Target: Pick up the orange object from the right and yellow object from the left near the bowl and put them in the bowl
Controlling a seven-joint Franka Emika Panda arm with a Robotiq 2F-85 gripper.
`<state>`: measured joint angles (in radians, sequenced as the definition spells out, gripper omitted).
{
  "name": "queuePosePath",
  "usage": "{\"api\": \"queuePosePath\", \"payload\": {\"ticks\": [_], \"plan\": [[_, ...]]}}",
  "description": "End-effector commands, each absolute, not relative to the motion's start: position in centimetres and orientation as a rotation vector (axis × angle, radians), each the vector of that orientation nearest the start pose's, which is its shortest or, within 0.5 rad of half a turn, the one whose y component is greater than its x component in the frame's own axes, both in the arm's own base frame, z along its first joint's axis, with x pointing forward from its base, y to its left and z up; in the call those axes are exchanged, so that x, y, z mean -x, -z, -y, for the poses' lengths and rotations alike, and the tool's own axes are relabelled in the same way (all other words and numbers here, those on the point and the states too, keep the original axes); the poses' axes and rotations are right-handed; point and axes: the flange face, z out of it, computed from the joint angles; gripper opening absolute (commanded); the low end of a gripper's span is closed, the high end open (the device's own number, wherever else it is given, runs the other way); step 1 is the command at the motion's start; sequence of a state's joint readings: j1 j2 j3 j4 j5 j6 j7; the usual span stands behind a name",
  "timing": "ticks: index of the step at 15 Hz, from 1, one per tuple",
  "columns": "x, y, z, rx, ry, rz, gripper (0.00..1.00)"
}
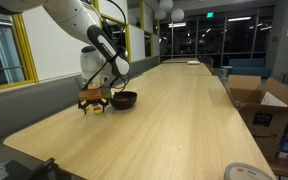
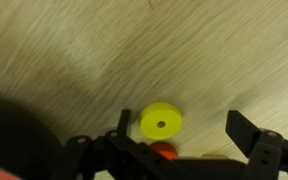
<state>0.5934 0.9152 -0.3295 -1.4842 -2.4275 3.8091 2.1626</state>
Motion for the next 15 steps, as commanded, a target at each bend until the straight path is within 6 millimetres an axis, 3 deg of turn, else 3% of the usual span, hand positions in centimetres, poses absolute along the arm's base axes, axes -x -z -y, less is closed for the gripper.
{"api": "queuePosePath", "payload": {"ticks": [1, 7, 11, 15], "plan": [[-51.8, -14.2, -25.7, 2.677, 0.358, 1.237, 0.68], [-51.9, -14.4, -25.8, 2.669, 0.372, 1.252, 0.22], [-51.9, -15.6, -25.6, 2.673, 0.372, 1.258, 0.25], [-51.7, -18.6, -24.9, 2.674, 0.393, 1.251, 0.25]]}}
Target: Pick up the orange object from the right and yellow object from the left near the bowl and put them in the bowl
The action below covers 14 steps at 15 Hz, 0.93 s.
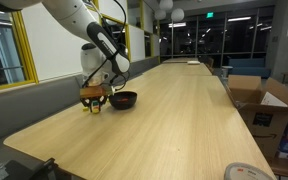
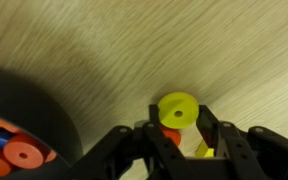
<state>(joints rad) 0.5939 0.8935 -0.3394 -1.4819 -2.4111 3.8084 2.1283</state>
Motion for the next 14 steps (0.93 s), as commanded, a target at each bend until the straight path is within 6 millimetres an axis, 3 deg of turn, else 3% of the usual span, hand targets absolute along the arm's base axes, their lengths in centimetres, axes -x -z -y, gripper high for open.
{"api": "queuePosePath", "payload": {"ticks": [1, 8, 11, 14], "plan": [[-51.7, -19.5, -24.8, 2.670, 0.402, 1.247, 0.25], [-51.3, -26.6, -23.0, 2.655, 0.530, 1.217, 0.25], [-52.1, -28.3, -20.5, 2.697, 0.601, 1.140, 0.25], [-53.5, -28.7, -17.7, 2.741, 0.634, 1.066, 0.25]]}}
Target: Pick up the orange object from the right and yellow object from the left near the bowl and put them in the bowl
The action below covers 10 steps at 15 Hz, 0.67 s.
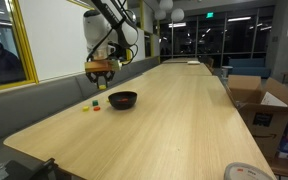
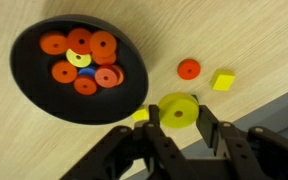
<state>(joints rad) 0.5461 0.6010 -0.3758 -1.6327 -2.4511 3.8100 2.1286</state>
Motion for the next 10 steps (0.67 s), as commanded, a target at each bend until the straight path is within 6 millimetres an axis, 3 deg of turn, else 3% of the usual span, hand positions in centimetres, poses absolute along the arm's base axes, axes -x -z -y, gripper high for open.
{"api": "queuePosePath", "payload": {"ticks": [1, 6, 10], "plan": [[-54.1, -28.6, -17.0, 2.752, 0.643, 1.043, 0.24], [-56.6, -26.3, -14.3, 2.809, 0.604, 0.944, 0.24], [-57.9, -24.3, -13.9, 2.842, 0.563, 0.905, 0.24]]}}
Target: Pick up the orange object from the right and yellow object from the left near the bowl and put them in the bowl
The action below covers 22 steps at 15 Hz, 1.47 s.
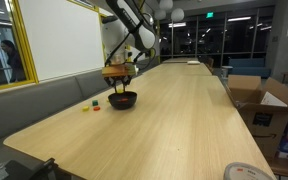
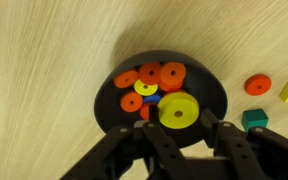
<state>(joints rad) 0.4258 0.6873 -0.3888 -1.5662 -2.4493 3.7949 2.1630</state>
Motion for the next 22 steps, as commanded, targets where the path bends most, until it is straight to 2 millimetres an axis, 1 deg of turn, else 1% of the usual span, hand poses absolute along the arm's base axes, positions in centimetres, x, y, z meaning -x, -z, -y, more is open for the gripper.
{"api": "queuePosePath", "payload": {"ticks": [1, 6, 7, 8, 9, 10, 11, 12, 13, 15, 17, 20, 22], "plan": [[-58.1, -23.9, -14.0, 2.847, 0.556, 0.898, 0.24], [-58.8, -22.7, -14.8, 2.864, 0.526, 0.866, 0.24], [-58.9, -22.6, -14.9, 2.873, 0.514, 0.855, 0.59], [-58.8, -22.4, -15.0, 2.880, 0.500, 0.850, 0.69], [-58.8, -22.3, -15.2, 2.894, 0.491, 0.848, 0.74], [-58.5, -22.4, -15.2, 2.914, 0.459, 0.833, 0.82], [-58.1, -22.8, -15.1, 2.938, 0.444, 0.810, 0.89], [-57.6, -23.4, -14.8, 2.959, 0.421, 0.786, 0.98], [-57.2, -24.6, -14.5, 2.983, 0.417, 0.757, 1.00], [-56.1, -27.6, -13.7, 3.037, 0.427, 0.678, 1.00], [-54.8, -30.9, -12.5, 3.091, 0.433, 0.589, 1.00], [-52.5, -35.6, -9.7, 3.171, 0.427, 0.454, 1.00], [-50.7, -38.2, -7.8, 3.211, 0.420, 0.378, 1.00]]}}
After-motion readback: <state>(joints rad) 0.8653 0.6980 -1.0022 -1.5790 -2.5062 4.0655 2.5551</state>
